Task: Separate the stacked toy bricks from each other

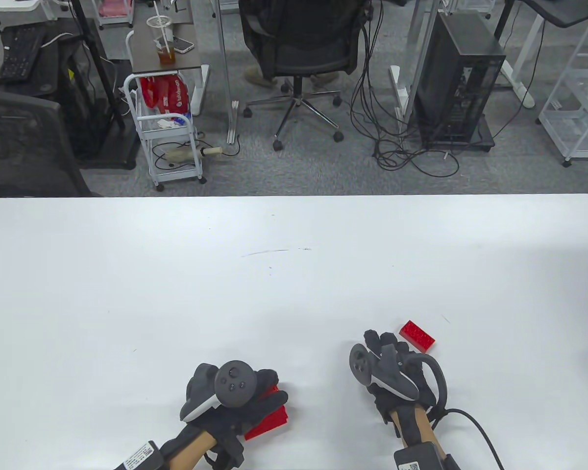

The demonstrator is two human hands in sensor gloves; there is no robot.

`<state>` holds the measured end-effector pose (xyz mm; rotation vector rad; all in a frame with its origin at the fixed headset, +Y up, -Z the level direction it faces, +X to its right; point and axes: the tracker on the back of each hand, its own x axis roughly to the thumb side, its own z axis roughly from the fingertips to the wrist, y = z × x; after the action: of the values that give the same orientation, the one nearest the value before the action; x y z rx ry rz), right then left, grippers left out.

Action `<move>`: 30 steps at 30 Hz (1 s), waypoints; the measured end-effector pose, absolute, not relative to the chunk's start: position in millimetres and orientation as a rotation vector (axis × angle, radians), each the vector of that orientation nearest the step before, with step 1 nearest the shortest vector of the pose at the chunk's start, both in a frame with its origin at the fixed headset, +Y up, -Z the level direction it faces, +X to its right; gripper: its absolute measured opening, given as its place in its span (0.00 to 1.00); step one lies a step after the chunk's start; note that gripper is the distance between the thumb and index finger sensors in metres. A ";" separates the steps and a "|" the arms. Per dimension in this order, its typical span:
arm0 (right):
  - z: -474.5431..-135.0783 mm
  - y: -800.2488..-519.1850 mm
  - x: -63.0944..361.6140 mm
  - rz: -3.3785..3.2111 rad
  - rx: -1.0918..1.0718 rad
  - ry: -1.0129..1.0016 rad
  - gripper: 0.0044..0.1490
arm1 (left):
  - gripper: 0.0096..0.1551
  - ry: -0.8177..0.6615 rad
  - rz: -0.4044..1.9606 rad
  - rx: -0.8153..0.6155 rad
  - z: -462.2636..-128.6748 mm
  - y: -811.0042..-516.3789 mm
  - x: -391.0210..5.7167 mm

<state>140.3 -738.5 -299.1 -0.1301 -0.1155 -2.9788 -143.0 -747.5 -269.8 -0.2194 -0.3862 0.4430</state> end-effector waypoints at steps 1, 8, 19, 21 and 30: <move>-297.6 -736.5 139.9 -2.990 -0.133 -0.077 0.51 | 0.42 -0.379 0.448 -0.217 -270.0 -747.1 -143.6; -277.8 -719.8 126.8 -3.143 -0.318 0.245 0.49 | 0.43 -0.314 0.561 -0.207 -272.2 -743.8 -151.4; -261.6 -722.4 105.1 -3.487 -0.712 0.123 0.48 | 0.44 -0.328 0.714 -0.264 -275.6 -745.4 -154.1; -261.9 -727.1 101.4 -3.542 -0.798 0.003 0.49 | 0.44 -0.341 0.774 -0.283 -276.4 -745.6 -154.7; -258.6 -739.1 86.0 -3.566 -0.993 -0.305 0.51 | 0.44 -0.393 0.862 -0.285 -277.3 -746.3 -154.6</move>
<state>86.0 -739.1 -258.6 -0.9930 -0.3052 -3.5662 -154.6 -746.3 -277.3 -0.2846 -0.3928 0.8616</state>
